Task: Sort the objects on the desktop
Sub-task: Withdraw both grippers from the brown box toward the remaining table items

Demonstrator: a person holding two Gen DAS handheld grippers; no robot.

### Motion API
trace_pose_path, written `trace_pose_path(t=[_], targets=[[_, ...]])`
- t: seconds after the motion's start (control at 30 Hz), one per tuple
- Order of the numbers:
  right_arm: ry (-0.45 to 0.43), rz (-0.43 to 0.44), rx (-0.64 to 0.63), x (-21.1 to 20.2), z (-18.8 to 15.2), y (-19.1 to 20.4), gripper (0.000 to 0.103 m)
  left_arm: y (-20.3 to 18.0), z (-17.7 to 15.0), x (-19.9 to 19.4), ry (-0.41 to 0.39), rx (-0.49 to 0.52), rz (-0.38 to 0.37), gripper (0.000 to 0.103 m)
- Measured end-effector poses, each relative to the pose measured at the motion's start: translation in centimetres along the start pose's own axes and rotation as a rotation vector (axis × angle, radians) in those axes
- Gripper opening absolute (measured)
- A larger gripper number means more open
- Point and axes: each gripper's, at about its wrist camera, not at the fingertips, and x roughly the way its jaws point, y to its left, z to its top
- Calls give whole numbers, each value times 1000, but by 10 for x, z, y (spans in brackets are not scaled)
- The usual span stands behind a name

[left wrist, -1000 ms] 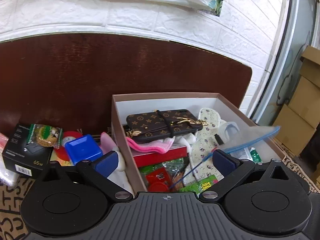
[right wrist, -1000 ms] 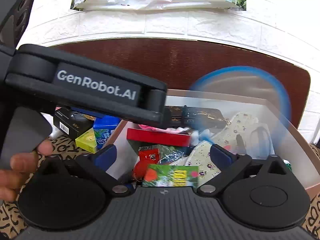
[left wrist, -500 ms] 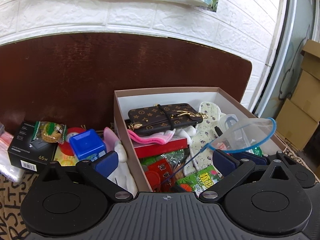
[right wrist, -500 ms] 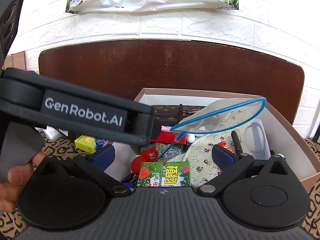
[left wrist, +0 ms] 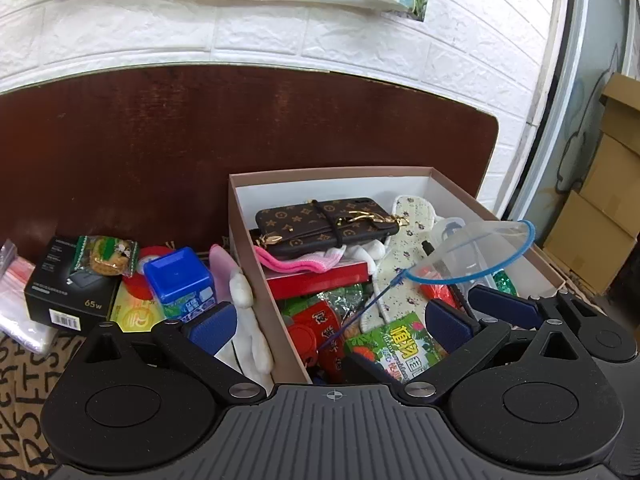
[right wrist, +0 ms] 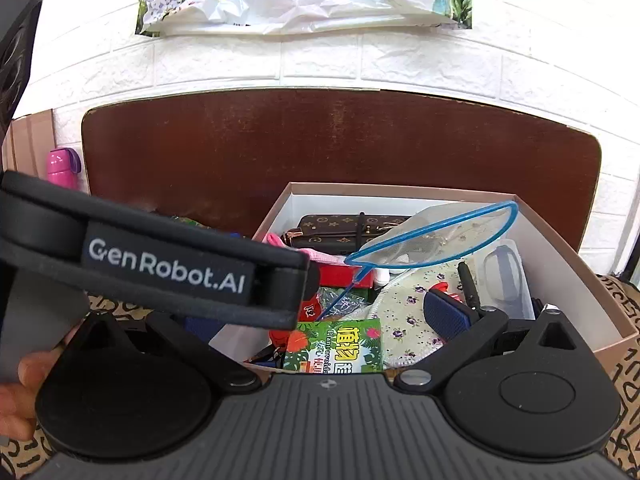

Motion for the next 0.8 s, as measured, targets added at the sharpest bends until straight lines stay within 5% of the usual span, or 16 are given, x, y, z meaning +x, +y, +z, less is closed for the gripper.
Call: trace_pose_path(t=[0.8], targets=[[-48,43,-45,-52,-23,46,103,17,-52,-62,-14,-102,-11,103]])
